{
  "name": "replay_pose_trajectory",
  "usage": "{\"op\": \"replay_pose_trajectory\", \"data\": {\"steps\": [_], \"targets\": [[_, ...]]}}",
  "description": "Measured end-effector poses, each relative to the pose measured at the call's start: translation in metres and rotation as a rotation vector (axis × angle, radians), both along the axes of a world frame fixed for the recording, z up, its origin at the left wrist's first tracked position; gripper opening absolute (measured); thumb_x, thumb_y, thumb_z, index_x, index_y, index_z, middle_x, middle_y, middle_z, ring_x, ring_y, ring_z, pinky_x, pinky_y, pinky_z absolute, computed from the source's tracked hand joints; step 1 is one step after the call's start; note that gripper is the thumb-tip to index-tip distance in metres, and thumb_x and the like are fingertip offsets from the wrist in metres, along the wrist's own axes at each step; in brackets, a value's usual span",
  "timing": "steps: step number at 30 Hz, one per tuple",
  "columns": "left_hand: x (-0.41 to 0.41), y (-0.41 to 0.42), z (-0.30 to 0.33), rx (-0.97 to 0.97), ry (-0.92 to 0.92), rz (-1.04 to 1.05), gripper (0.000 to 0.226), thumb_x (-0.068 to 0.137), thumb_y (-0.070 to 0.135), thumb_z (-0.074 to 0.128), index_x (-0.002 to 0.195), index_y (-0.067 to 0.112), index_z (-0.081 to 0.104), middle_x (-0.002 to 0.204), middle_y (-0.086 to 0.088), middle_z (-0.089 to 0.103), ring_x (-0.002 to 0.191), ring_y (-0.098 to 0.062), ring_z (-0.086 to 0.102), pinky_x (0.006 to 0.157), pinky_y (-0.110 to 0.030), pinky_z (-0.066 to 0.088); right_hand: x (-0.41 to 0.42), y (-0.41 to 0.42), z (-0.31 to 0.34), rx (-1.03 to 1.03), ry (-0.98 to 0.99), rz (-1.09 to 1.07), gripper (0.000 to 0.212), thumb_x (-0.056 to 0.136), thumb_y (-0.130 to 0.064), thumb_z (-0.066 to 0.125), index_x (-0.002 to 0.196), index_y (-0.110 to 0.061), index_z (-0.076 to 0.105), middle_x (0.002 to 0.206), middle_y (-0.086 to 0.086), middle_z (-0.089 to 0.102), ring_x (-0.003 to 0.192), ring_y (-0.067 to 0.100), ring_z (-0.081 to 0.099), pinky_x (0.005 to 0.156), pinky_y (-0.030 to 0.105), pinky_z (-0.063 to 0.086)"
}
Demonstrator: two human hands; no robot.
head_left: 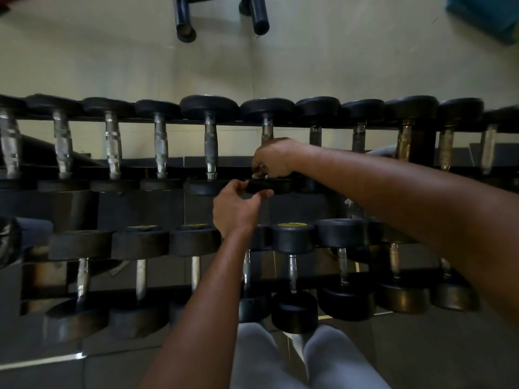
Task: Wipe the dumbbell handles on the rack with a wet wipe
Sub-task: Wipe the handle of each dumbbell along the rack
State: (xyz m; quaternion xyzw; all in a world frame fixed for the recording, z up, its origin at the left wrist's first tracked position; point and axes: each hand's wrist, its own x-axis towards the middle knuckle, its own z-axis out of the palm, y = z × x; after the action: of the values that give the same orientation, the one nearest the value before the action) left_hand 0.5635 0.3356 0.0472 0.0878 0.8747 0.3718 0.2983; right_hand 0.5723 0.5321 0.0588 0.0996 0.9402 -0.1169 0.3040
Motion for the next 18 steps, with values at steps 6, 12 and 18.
{"op": "replay_pose_trajectory", "data": {"steps": [6,12,18], "targets": [[0.0,0.002,0.007,-0.024,0.017,-0.027,0.053,0.07,0.065,0.092,0.109,0.032,0.076,0.104,0.018,0.074,0.094,-0.007,0.069,0.073,-0.027,0.05,0.03,0.006,0.007,-0.41,0.224,-0.537,0.017,0.098,-0.037,0.075,0.114,-0.03,0.077,0.117,-0.01,0.071,0.107,0.008,0.066,0.096,0.041,0.058],[0.001,0.007,0.022,-0.106,0.048,-0.1,0.057,0.074,0.064,0.09,0.117,0.03,0.073,0.11,0.014,0.074,0.095,-0.008,0.066,0.076,-0.027,0.048,0.092,0.015,0.021,-0.858,0.394,-1.135,0.029,0.101,-0.026,0.074,0.126,-0.018,0.064,0.123,0.008,0.071,0.102,0.021,0.078,0.087,0.044,0.067],[0.039,0.036,0.045,-0.109,0.294,-0.133,0.043,0.09,0.045,0.085,0.12,0.021,0.067,0.114,0.005,0.066,0.097,-0.011,0.063,0.073,-0.026,0.046,0.138,0.038,0.035,-0.94,0.469,-1.272,0.043,0.092,-0.011,0.083,0.128,-0.008,0.059,0.125,0.014,0.064,0.104,0.028,0.076,0.079,0.034,0.066]]}}
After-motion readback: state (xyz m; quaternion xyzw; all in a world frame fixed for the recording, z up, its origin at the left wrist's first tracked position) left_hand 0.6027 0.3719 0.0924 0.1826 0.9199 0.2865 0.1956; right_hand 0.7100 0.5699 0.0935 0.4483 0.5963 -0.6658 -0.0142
